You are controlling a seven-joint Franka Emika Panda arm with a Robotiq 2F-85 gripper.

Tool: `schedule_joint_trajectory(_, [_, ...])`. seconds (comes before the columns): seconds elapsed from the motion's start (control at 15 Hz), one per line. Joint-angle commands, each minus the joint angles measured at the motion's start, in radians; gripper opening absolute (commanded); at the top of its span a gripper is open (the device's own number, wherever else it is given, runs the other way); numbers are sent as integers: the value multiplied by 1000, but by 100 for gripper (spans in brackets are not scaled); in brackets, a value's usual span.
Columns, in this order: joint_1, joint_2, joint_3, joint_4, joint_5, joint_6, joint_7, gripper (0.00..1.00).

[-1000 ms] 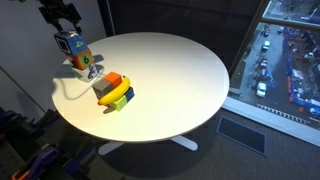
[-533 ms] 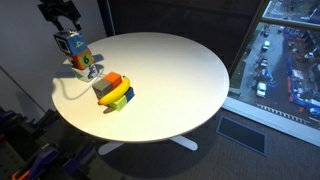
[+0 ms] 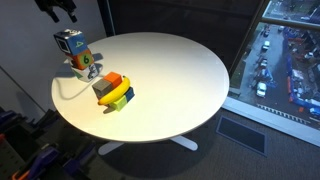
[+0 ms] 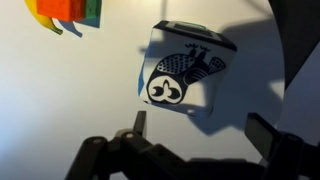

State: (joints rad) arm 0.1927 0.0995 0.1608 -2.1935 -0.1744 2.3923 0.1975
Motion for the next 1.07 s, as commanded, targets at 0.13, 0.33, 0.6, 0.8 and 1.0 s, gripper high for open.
schedule_joint_trajectory(0.13, [-3,-89,3,-20,21,-54,-8,100])
schedule_joint_trajectory(0.33, [-10,-130,-2,-30,1,-86,18,100])
schedule_joint_trajectory(0.6, [-34,-188,-15,-49,-13,-115,53,100])
schedule_joint_trajectory(0.8, [-59,-232,-22,-69,-5,-148,69,100])
schedule_joint_trajectory(1.0, [-76,-281,-28,-88,28,-206,53,100])
